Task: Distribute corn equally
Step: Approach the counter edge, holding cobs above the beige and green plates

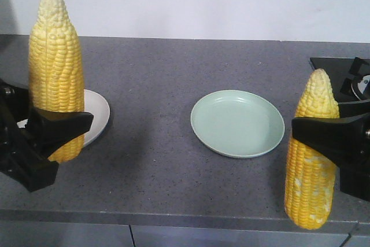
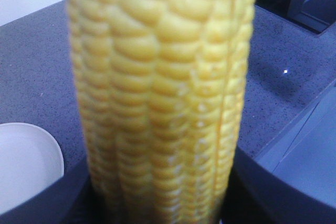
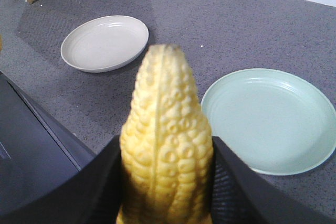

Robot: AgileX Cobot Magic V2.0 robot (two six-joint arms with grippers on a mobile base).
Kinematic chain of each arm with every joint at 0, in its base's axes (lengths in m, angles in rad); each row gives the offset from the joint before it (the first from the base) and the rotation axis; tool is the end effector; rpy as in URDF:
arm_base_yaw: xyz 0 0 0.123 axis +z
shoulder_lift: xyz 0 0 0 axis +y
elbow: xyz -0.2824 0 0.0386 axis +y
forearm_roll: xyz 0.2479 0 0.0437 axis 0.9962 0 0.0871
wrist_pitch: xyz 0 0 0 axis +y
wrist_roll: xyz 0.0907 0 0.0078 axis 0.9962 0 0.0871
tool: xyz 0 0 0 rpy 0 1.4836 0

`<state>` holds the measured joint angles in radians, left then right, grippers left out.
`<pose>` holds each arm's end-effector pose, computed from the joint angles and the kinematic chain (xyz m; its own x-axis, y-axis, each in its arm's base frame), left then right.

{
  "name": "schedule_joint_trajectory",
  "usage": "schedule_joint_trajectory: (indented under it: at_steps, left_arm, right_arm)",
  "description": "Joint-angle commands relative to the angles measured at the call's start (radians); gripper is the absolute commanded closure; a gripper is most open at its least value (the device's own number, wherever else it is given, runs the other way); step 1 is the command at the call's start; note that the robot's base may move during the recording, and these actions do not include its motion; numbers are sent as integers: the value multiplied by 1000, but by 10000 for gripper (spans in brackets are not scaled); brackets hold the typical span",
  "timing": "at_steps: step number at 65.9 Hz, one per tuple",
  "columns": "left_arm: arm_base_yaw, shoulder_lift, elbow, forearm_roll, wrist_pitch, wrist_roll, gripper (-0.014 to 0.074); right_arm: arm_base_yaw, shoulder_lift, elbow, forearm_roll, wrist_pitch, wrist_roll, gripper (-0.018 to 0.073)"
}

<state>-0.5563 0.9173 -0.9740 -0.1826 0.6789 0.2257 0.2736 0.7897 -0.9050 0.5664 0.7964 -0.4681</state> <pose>0.1491 -0.1050 0.3828 -0.3751 0.3302 -0.8662 0.6416 0.7669 0.0145 0.1284 0.0723 0.3816 -0.4404 -0.1712 -0.8813 -0.5946 0.7911 0.1434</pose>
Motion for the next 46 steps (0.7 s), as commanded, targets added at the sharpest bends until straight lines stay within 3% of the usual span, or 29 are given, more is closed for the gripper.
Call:
schedule_joint_trajectory:
  at_steps: [1, 46]
  left_arm:
    - [0, -17, -25, -18, -69, -1, 296]
    - [0, -17, -25, -18, -69, -1, 296]
  right_arm:
    - [-1, -5, -24, 25, -57, -6, 365]
    - [-1, -5, -24, 25, -57, -6, 365]
